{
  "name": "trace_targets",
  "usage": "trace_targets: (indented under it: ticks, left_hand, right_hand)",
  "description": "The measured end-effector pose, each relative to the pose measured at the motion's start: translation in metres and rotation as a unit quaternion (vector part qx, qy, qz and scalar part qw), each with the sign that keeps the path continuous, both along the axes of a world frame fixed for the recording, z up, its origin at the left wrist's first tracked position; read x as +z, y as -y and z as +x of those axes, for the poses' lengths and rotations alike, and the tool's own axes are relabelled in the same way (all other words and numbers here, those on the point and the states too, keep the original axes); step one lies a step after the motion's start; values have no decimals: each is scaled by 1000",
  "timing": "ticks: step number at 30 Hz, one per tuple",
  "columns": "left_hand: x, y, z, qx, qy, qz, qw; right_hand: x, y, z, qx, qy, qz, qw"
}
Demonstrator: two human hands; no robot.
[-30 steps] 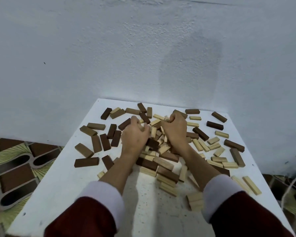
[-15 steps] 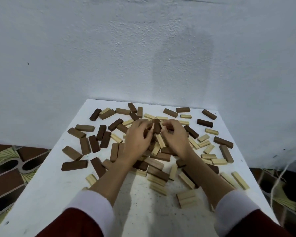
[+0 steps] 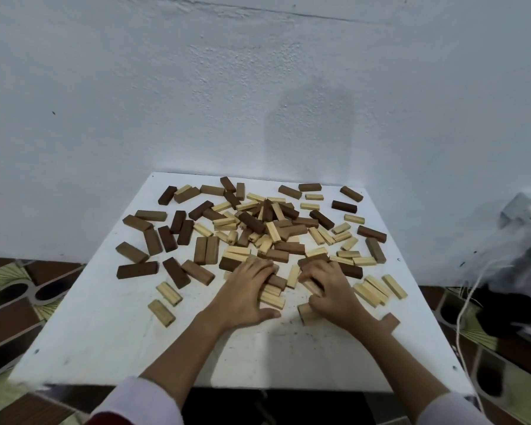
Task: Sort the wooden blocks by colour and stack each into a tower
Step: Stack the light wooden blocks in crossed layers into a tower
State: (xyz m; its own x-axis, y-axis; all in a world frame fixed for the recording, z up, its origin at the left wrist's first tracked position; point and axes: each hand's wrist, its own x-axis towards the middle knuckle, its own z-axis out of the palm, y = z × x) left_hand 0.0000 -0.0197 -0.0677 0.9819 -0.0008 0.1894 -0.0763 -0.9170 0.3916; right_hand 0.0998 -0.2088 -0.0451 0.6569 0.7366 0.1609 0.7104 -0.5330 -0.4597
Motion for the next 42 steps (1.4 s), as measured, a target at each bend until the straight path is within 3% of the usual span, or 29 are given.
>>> trace_targets:
  ticks: [5,16,22,31,36,42]
  left_hand:
    - [6,3,2,10,-6,25,1000]
    - [13,2,1,16,-25,33,999]
    - [19,-1,6,16,-75,16,997]
    - [29,-6,18,-9,-147,-4,989]
    - [34,-12,20,-34,-185,-7,982]
    - [36,-11,23,-37,-168,-20,985]
  right_hand:
    - [4,8,-9,40,31,-91,995]
    - [-1,1,-7,50,5,-57,997]
    - [-3,-3,6,64,-42,-173,982]
    - [13,-22,17,105,7,-268,958]
    - [20,-31,27,117,-19,-289,950]
    - [25,-39,28,117,-38,-289,949]
